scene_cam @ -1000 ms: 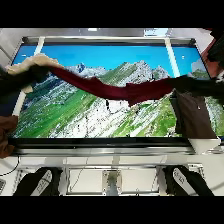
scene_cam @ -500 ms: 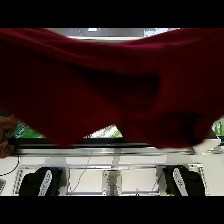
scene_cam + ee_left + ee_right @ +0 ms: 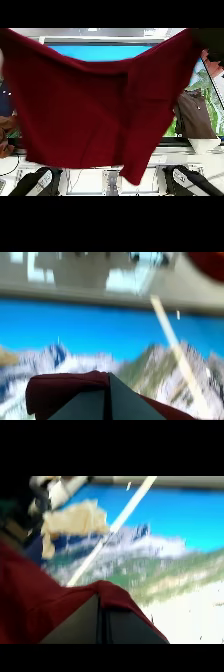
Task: Fold the shirts.
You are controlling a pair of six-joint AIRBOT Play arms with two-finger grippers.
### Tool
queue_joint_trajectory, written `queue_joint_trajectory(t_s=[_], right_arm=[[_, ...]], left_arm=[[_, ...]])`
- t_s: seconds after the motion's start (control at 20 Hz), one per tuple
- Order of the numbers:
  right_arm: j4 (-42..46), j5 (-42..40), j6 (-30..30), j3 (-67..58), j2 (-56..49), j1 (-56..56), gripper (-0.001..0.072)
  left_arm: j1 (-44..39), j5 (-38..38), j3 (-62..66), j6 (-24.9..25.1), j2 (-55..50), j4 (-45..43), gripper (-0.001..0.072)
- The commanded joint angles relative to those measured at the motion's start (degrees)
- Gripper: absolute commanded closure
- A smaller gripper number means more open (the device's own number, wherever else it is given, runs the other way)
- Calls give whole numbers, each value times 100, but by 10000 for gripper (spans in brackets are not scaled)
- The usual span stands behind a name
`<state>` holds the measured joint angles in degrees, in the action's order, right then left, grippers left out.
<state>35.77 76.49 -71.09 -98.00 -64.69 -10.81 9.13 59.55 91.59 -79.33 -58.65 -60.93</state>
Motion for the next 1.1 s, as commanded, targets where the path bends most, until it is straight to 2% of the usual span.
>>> queue_joint_trajectory(t_s=[0.0, 0.15, 0.3, 0.5, 0.6, 0.75, 0.9, 1.05], right_arm=[[863, -101, -7, 286, -1403, 614, 688], [1248, -1104, -26, 372, -2444, 767, 689], [1239, -2085, -146, 372, -3220, 662, 689], [1248, -2695, -136, 372, -3775, 535, 689], [1353, -2583, -136, 365, -3781, 466, 689], [1515, -1731, -76, 354, -3676, 365, 689], [2544, -866, -79, 361, -3329, 476, 689], [2826, -138, -92, 361, -2997, 562, 689]], left_arm=[[-289, 378, -35, 28, -1613, -155, 696], [-487, -157, -35, -175, -2806, -763, 696], [-507, -1005, -28, -909, -3727, -1276, 696], [-509, -1777, -22, -944, -4286, -1281, 696], [-505, -1784, 7, -940, -4286, -1281, 696], [-518, -1220, 136, -901, -4277, -1248, 696], [-560, -533, 155, -317, -4098, -1189, 696], [-566, 216, 155, -31, -3748, -1086, 696]])
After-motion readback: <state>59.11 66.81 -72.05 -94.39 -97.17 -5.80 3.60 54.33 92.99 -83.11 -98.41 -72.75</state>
